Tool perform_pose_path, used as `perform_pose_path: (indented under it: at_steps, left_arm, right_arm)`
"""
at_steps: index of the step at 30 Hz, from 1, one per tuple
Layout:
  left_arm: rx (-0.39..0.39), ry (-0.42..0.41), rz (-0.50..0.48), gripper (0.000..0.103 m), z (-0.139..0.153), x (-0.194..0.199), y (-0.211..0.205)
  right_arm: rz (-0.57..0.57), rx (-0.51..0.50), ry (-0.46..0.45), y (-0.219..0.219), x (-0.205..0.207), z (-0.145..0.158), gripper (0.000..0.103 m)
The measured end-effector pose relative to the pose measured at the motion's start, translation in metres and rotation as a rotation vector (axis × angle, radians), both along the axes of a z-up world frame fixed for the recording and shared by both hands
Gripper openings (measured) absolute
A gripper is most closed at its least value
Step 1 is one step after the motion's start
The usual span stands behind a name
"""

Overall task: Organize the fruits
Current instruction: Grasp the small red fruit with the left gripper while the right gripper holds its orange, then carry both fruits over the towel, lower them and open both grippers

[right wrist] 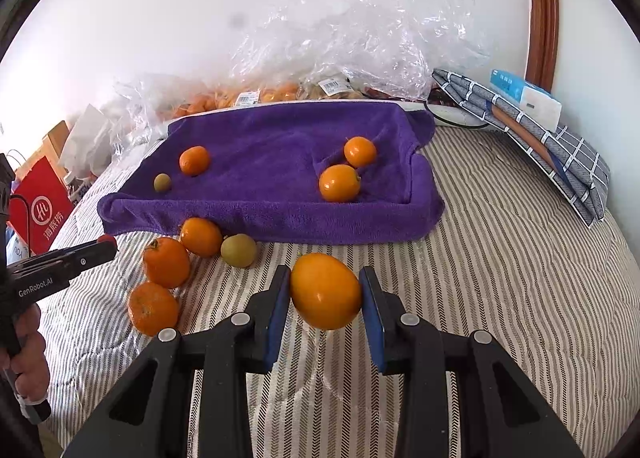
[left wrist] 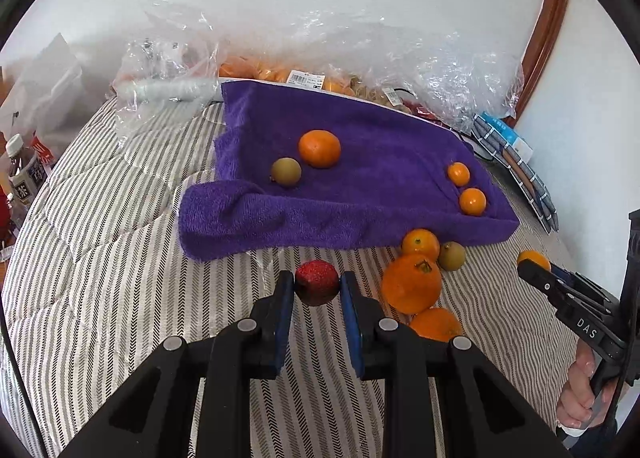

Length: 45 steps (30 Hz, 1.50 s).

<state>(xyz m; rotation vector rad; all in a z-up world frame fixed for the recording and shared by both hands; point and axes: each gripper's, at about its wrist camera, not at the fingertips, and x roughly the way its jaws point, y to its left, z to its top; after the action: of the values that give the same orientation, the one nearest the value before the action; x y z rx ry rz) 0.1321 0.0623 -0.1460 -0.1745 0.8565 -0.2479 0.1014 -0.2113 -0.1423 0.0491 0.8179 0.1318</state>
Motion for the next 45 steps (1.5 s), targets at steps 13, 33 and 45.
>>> perform_pose_path:
  at_steps: [13, 33, 45]
  left_arm:
    - [-0.01, -0.045, 0.037, 0.023, 0.028, 0.02, 0.012]
    - [-0.038, -0.013, 0.072, 0.023, 0.019, 0.088, 0.009]
    - [-0.029, 0.002, 0.001, 0.023, 0.002, 0.099, -0.02]
  right_arm:
    - [-0.002, -0.001, -0.041, -0.001, 0.018, 0.024, 0.035]
    - [-0.024, 0.006, -0.042, -0.012, 0.092, 0.012, 0.035]
    - [-0.038, 0.003, 0.003, -0.024, 0.13, -0.012, 0.034]
